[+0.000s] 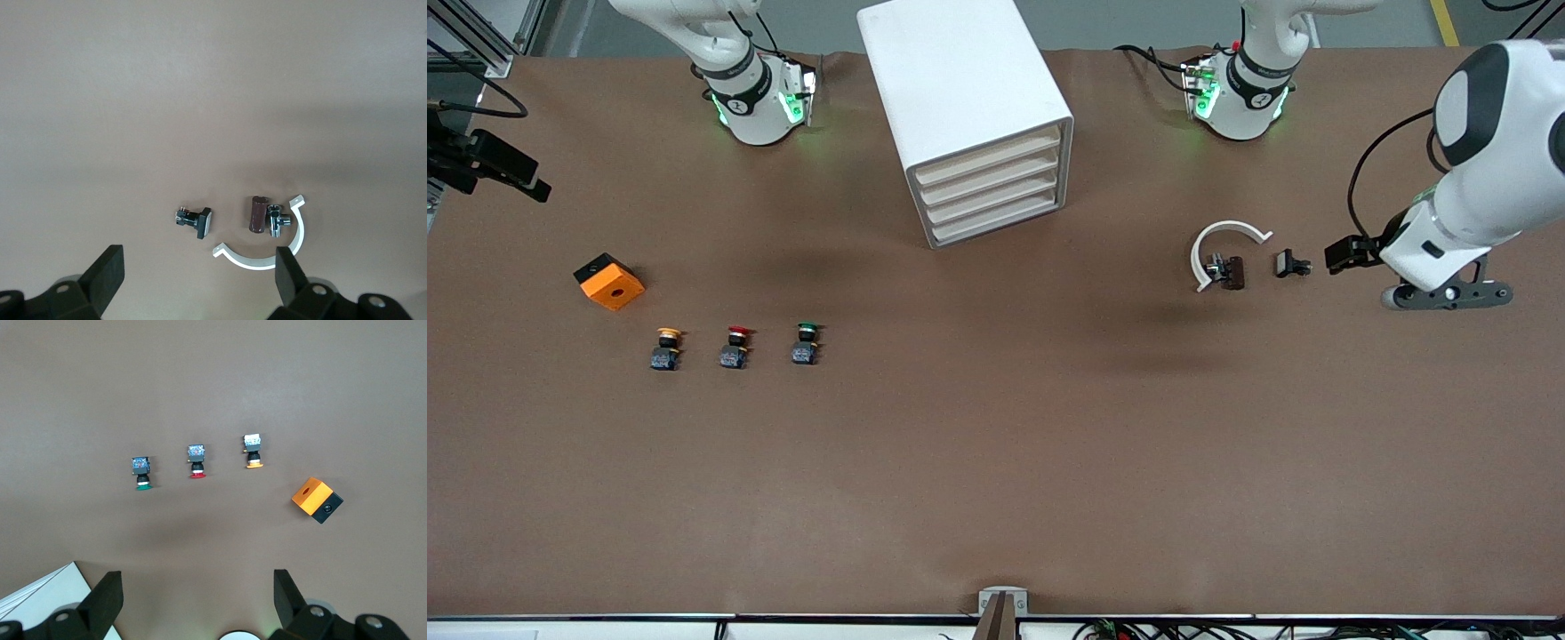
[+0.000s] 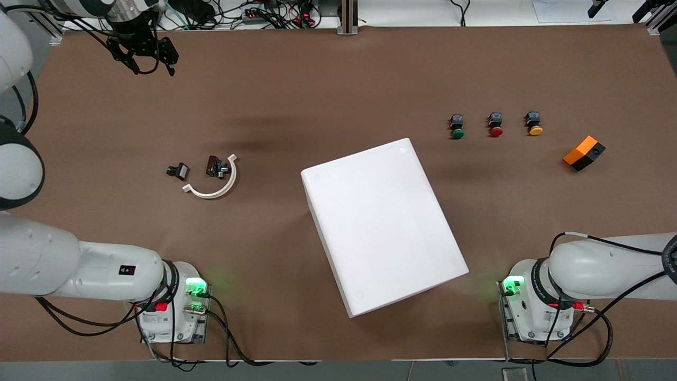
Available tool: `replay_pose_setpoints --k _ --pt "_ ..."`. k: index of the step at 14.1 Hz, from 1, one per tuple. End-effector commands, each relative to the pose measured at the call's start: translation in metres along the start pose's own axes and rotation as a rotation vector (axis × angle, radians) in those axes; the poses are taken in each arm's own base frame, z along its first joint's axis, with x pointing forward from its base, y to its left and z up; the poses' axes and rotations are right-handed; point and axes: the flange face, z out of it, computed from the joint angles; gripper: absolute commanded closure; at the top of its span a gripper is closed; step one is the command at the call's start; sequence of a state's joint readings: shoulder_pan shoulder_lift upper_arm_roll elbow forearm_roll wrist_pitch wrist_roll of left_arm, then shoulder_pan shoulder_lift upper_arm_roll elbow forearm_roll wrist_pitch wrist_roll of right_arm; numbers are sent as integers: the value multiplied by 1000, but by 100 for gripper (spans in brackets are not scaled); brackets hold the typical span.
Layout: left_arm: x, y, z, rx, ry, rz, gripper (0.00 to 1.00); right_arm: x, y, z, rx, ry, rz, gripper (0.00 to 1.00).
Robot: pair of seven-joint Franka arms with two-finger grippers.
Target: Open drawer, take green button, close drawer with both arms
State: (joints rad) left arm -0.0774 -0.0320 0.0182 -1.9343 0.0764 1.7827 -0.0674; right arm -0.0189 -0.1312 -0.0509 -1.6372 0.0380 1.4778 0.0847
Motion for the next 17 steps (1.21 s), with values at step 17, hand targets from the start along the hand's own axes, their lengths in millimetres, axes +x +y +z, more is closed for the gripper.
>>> replay_pose_setpoints --k 17 --pt "-51 3 -143 -68 111 46 0 -6 -4 -6 -55 34 -15 0"
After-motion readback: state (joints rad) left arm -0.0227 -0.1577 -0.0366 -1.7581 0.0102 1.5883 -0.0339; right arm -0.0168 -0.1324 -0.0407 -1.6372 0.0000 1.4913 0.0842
